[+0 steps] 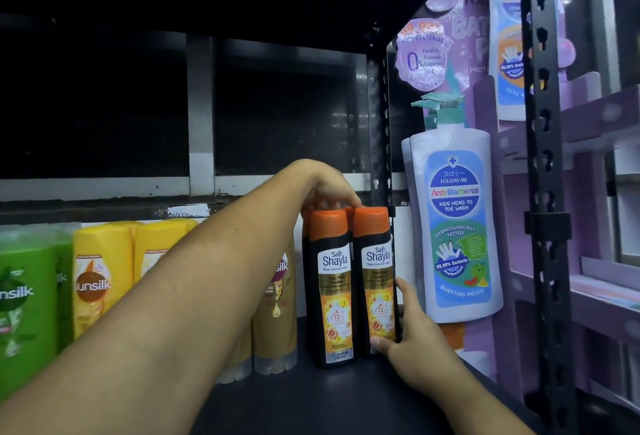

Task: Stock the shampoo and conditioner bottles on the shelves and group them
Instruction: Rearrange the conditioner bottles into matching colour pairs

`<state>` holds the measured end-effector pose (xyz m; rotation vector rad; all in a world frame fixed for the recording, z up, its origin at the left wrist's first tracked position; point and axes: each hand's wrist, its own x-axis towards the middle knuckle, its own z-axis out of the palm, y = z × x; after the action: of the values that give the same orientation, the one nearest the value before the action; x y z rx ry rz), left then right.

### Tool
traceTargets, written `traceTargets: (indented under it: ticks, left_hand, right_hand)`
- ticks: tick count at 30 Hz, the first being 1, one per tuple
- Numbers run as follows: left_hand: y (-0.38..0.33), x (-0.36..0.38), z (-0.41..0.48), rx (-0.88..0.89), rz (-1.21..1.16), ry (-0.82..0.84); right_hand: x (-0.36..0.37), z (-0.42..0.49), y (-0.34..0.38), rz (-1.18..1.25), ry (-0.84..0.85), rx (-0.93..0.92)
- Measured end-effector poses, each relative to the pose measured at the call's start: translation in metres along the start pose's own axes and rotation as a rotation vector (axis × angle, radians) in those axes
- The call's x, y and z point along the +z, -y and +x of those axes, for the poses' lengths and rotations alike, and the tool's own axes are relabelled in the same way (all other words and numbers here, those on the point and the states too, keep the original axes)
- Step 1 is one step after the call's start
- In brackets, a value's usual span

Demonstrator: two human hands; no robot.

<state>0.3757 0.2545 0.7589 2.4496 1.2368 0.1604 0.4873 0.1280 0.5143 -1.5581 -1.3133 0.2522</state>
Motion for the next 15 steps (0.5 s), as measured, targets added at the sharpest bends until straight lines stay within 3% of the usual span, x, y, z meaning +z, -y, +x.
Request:
traceTargets:
  ticks: [4,15]
  left_hand:
    - [-0.0012,0.0016,-0.0035,0.091,-0.032,-0.061]
    - [-0.0059,0.0045,-0.0098,0.132,0.028,-0.125]
  right_hand:
    - [-0.0003,0.0015,-0.0016,0.007,-0.009,-0.009]
    - [-0.0022,0.0037,-0.0047,0.008,-0.014,-0.010]
